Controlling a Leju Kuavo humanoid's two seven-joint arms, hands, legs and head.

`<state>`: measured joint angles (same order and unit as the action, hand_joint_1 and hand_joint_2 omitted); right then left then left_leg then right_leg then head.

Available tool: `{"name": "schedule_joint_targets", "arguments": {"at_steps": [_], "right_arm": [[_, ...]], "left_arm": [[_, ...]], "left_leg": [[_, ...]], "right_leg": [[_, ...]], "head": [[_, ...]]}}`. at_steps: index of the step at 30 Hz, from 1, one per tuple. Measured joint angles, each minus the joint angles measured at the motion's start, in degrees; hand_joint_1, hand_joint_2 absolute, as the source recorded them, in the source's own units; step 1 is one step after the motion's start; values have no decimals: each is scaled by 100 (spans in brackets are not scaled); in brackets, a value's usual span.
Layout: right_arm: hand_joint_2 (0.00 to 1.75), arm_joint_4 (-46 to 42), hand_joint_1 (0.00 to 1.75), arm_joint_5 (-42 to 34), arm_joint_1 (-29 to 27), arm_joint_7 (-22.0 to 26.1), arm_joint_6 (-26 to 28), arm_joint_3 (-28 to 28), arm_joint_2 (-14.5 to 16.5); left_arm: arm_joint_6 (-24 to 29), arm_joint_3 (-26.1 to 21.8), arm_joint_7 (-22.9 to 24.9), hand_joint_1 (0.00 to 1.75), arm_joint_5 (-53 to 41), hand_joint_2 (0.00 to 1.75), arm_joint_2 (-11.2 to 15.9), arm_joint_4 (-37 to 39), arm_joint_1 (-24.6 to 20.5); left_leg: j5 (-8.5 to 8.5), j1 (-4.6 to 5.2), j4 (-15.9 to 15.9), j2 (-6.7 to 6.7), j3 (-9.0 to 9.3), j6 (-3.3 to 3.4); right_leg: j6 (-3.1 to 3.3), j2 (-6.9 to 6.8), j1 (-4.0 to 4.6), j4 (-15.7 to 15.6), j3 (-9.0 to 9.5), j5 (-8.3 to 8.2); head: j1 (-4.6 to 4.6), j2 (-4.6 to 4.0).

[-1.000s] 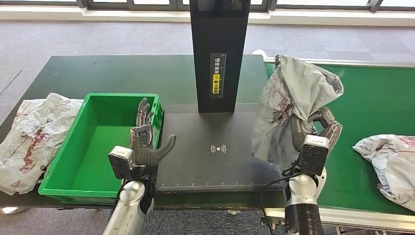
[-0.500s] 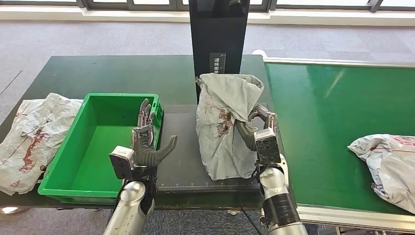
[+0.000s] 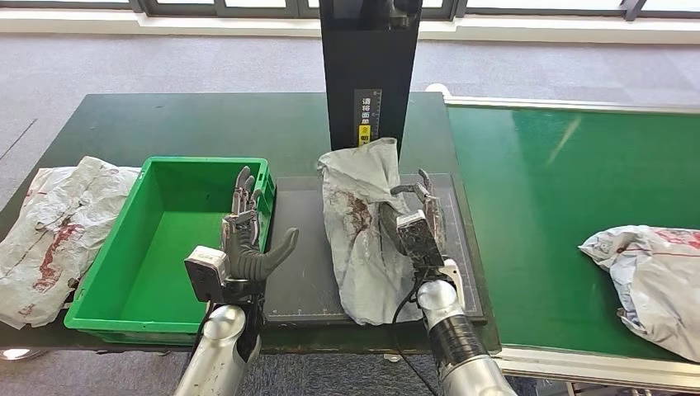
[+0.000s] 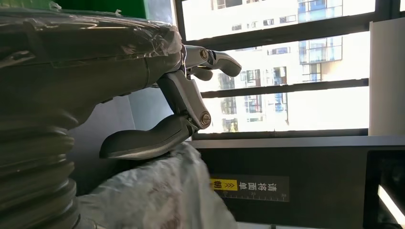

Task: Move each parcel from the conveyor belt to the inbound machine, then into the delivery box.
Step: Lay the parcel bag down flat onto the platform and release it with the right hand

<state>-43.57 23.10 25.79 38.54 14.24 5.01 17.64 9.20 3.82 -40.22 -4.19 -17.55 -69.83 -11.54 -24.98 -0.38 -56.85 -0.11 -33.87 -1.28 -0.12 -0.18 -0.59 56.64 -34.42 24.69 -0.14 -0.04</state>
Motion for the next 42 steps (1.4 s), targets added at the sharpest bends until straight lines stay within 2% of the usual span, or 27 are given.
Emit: {"name": "schedule_joint_targets", "arguments": {"at_steps": [3,7,10,22,29,32,34,39,42], "right_arm": [[0,241,0,86,75,29,332,0,0],[0,338,0,298,105,-35,1109,-2,-5],[0,350,0,516,108,-200,1421,-2,-17],[0,350,0,672,79,-187,1619,-2,-20],[0,-46,0,631,-118,112,2023,0,-20],[0,-759,0,411,-404,166,2428,21,-18],[0,-1303,0,406,-601,173,2538,31,-3],[0,-2479,0,630,-987,176,2575,31,55],[0,-2966,0,761,-1095,174,2577,28,66]], "left_arm": [[84,2,1,0,7,175,2,-2,0],[256,5,0,0,-5,175,2,-6,2],[362,8,1,0,-26,175,2,1,1],[396,17,0,0,-69,175,2,51,-6],[581,131,0,0,-408,175,3,226,-61],[871,460,37,0,-1198,175,-14,888,-275],[1136,796,236,0,-1691,175,-63,1547,-543],[1777,1962,1295,0,-1867,175,-245,2906,-1351],[1891,2551,1758,0,-1820,175,-291,3475,-1709]], "left_leg": [[0,0,0,-1,0,0],[0,0,0,0,0,0],[0,0,0,1,0,0],[0,0,-1,1,0,0],[0,0,-3,-4,1,0],[-1,1,-6,-17,0,2],[-2,2,-7,-15,-1,4],[-5,7,-10,-9,-2,9],[-4,9,-10,-7,0,10]], "right_leg": [[0,0,1,0,0,0],[0,1,1,0,-1,0],[0,1,0,0,-2,0],[0,1,0,0,-2,0],[0,-4,-1,-1,-4,0],[-1,-18,-5,-2,-4,1],[-2,-17,-8,-2,-4,0],[-7,-12,-13,-2,-3,-4],[-7,-10,-13,-2,-2,-5]], "head": [[0,1],[0,1],[-1,0],[0,0],[1,1],[-2,1],[-2,1],[-3,1],[-4,1]]}}
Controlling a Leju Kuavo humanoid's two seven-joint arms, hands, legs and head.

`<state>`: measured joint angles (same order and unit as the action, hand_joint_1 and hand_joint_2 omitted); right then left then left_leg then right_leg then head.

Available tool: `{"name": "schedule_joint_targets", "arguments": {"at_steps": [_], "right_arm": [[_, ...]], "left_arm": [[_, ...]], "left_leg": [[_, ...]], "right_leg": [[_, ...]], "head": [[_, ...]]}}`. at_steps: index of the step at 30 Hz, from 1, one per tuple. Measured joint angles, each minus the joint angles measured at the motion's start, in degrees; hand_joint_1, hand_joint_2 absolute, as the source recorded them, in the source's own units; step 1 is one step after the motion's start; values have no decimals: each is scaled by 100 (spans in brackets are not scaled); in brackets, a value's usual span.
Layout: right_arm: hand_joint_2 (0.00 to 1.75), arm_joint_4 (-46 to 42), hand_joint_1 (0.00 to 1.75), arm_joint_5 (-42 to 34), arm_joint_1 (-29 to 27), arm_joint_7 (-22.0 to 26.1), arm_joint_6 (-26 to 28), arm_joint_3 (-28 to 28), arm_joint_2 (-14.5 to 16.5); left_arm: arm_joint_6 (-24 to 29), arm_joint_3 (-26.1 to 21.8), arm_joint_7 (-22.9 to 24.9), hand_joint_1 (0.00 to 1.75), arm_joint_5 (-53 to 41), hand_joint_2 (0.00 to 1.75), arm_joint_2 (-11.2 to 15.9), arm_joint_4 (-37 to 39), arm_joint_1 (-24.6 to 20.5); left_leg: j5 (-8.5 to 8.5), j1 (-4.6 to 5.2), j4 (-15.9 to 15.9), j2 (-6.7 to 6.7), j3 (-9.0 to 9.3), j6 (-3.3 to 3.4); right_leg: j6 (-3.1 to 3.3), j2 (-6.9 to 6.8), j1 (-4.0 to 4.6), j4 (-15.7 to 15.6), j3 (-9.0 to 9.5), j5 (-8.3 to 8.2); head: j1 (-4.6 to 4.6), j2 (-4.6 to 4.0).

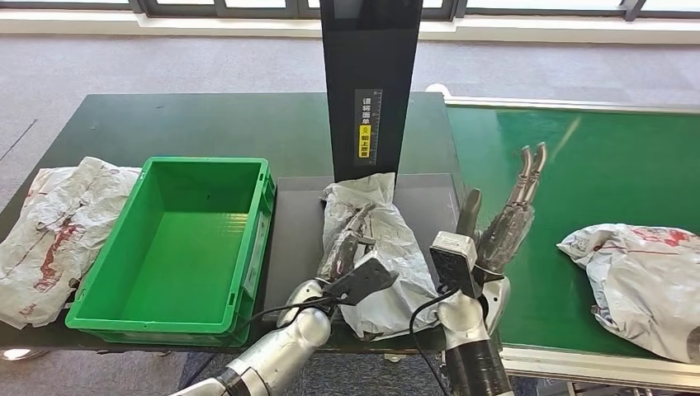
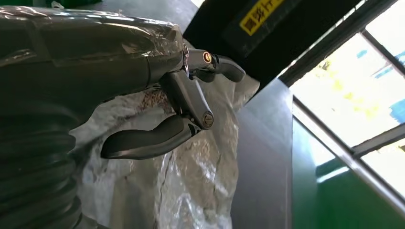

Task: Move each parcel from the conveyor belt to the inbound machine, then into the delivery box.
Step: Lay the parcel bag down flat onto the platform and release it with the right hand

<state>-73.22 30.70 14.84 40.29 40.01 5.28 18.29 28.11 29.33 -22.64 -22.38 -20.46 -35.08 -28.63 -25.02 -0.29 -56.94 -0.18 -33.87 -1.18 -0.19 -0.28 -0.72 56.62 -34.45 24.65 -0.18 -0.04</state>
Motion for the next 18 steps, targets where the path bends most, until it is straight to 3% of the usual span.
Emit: {"name": "schedule_joint_targets", "arguments": {"at_steps": [6,18], "right_arm": [[0,-523,0,65,-78,-5,1,-10,-5],[0,-772,0,73,-113,-7,1,-13,-17]], "left_arm": [[0,607,198,0,61,175,-17,557,-310],[-7,830,206,0,82,175,-40,875,-453]], "left_leg": [[0,-1,1,4,1,0],[0,-1,1,5,1,0]], "right_leg": [[1,13,4,1,-1,0],[0,13,3,1,0,0]], "head": [[1,1],[0,1]]}}
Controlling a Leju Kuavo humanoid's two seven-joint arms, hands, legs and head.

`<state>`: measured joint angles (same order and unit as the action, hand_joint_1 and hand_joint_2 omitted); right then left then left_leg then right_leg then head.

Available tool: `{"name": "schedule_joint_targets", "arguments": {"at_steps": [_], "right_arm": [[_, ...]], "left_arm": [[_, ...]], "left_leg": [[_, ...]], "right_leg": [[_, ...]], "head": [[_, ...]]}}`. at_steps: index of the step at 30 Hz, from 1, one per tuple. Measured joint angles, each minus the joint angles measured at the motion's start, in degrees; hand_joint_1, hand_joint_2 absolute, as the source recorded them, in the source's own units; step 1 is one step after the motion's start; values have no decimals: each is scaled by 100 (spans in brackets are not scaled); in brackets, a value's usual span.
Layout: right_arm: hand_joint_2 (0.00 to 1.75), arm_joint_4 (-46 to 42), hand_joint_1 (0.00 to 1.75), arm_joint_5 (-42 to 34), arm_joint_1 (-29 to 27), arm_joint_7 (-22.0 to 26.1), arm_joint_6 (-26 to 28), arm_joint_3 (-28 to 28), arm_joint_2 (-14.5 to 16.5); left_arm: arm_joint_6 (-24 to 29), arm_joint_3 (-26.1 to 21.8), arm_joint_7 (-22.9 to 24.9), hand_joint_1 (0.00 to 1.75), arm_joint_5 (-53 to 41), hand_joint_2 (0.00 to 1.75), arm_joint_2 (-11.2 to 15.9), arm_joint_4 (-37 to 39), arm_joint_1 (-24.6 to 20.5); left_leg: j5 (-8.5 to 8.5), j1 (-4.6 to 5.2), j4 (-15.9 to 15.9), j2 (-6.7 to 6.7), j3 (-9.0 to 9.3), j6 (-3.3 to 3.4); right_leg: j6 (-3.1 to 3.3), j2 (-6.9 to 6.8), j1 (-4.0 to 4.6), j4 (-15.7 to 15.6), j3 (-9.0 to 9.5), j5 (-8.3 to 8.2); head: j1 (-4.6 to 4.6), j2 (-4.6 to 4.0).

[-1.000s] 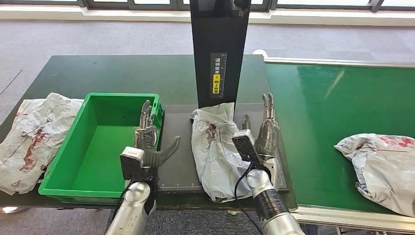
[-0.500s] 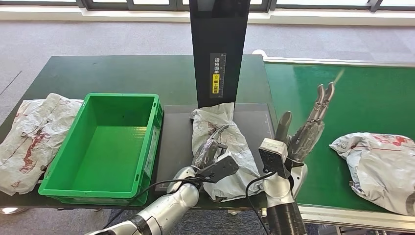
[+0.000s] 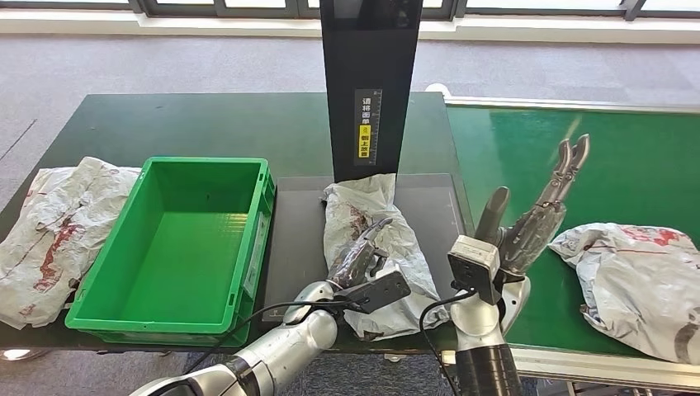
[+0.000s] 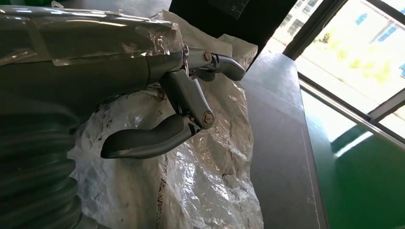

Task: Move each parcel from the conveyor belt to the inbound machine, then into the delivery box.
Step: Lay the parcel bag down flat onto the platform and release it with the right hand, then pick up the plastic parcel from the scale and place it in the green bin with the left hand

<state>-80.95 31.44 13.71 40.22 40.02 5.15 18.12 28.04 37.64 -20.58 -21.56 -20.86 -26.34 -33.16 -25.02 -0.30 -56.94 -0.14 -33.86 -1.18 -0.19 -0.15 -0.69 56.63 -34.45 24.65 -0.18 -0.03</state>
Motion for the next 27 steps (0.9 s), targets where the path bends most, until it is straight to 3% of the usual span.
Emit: {"name": "schedule_joint_targets", "arguments": {"at_steps": [4,5,8,9,16,21,25,27], "right_arm": [[0,-95,0,15,-24,0,0,-11,-2],[0,-124,0,15,-31,0,0,-18,-3],[0,-190,0,31,-47,0,0,-29,-4],[0,-207,0,42,-52,0,0,-30,-4],[0,-346,0,76,-122,0,0,-38,-20],[0,-445,0,44,-217,0,0,-39,-40],[175,-467,0,-81,-270,-1,0,-39,-55],[175,-480,0,-127,-307,-1,0,-39,-63]], "left_arm": [[-60,115,82,0,139,175,-7,50,-24],[-74,169,129,8,171,175,-8,62,-31],[-130,396,473,139,114,175,-12,106,-78],[-165,511,683,175,21,175,-13,126,-107],[-692,1634,2315,175,-1030,175,-15,280,-359],[-1004,2343,2729,175,-1387,175,-14,322,-544],[-1059,2605,2797,175,-1447,175,-14,340,-608],[-1073,2684,2832,175,-1495,175,-14,348,-625]], "left_leg": [[0,0,0,0,0,0],[0,0,0,0,0,0],[0,0,0,0,0,0],[0,0,0,0,0,0],[0,0,0,-2,2,0],[-3,0,0,-1,13,3],[-3,0,1,-1,21,3],[-3,0,1,-1,25,3]], "right_leg": [[0,0,-1,0,0,0],[0,0,-1,0,0,0],[0,0,-1,0,-1,0],[0,0,-1,0,-1,0],[-1,-4,0,0,5,1],[-2,-3,-1,-1,15,2],[-3,-3,0,-1,24,2],[-3,-2,0,-1,28,2]], "head": [[1,-1],[1,-1],[1,-1],[1,-1],[0,1],[-1,-1],[0,-1],[0,-1]]}}
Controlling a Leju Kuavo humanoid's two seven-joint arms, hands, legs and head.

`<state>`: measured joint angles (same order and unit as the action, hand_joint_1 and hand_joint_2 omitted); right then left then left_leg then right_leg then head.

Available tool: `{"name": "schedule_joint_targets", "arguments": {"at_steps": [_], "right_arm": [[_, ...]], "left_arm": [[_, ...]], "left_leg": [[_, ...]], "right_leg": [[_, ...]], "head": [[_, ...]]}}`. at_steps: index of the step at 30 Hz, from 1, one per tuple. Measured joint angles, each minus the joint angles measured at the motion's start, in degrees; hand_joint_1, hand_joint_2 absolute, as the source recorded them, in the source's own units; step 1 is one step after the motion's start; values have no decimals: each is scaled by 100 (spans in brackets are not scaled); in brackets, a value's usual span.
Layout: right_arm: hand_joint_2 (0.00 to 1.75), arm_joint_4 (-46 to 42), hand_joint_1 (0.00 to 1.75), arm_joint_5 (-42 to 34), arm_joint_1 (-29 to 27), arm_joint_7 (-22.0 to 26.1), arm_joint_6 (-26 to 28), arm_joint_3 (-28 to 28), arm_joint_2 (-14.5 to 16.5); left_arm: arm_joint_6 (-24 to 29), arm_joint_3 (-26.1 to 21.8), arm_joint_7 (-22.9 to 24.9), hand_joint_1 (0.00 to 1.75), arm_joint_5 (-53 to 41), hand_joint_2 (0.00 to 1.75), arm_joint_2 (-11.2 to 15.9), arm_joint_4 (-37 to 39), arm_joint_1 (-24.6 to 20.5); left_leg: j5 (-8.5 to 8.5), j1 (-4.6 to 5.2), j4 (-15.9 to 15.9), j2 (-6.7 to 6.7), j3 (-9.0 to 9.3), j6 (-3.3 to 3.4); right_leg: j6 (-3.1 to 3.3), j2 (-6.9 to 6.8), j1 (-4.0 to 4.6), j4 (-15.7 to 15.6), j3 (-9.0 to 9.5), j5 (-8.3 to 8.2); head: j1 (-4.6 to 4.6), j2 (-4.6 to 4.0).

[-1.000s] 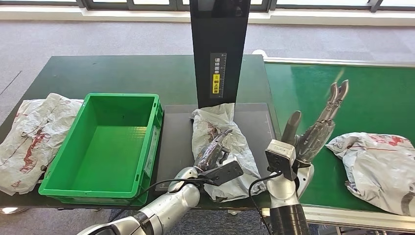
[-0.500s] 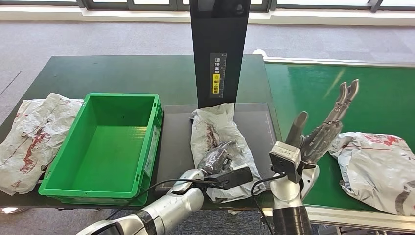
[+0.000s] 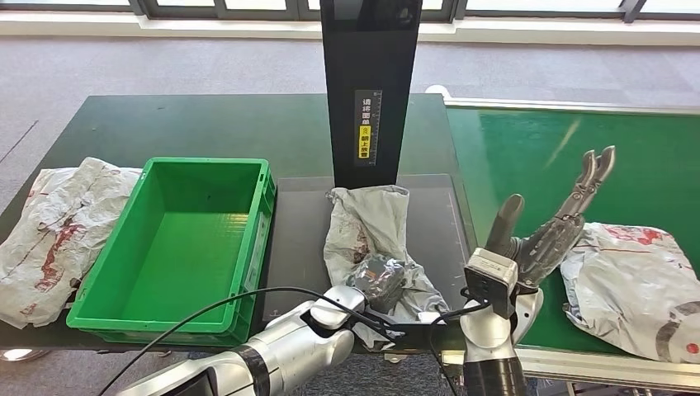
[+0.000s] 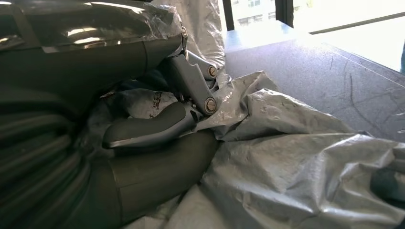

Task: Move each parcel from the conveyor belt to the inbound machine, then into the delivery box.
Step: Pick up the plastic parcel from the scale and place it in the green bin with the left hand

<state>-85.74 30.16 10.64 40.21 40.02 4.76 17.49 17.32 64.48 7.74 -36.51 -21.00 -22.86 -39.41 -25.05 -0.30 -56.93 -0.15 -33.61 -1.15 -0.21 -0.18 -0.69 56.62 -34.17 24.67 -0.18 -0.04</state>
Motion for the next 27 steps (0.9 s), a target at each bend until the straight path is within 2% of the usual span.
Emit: {"name": "schedule_joint_targets", "arguments": {"at_steps": [15,17,20,22,24,25,27], "right_arm": [[175,-77,0,-26,-57,-1,0,0,-8],[175,-91,0,-22,-65,-1,0,0,-9],[175,-96,0,-19,-74,-1,0,-1,-9],[175,-96,0,-22,-78,-1,0,-2,-9],[175,-96,0,-33,-76,-1,-1,-2,-9],[175,-96,0,-43,-75,-1,-1,-2,-9],[175,-96,0,-82,-74,-1,0,-2,-9]], "left_arm": [[114,231,153,175,-186,175,0,15,-39],[481,267,319,175,-404,175,-1,19,-32],[1611,205,852,175,-1442,175,16,-87,27],[2106,-166,969,175,-2981,175,69,-498,172],[2250,-912,740,175,-4493,175,114,-1129,430],[2267,-1316,644,175,-4887,175,127,-1438,556],[2281,-1990,671,175,-5059,175,199,-1999,700]], "left_leg": [[0,0,0,2,9,0],[0,0,0,4,8,0],[0,1,-1,8,6,0],[1,1,-1,4,4,1],[1,1,0,7,0,2],[-2,1,0,17,-2,2],[-7,1,2,41,-1,2]], "right_leg": [[0,2,0,0,8,0],[0,3,0,0,6,0],[1,5,-2,0,1,-1],[0,0,-3,0,2,-1],[0,2,-4,2,1,0],[0,12,-4,2,-3,0],[1,34,-5,3,-11,-1]], "head": [[0,-1],[-1,-1],[0,0],[1,1],[0,1],[-2,1],[0,0]]}}
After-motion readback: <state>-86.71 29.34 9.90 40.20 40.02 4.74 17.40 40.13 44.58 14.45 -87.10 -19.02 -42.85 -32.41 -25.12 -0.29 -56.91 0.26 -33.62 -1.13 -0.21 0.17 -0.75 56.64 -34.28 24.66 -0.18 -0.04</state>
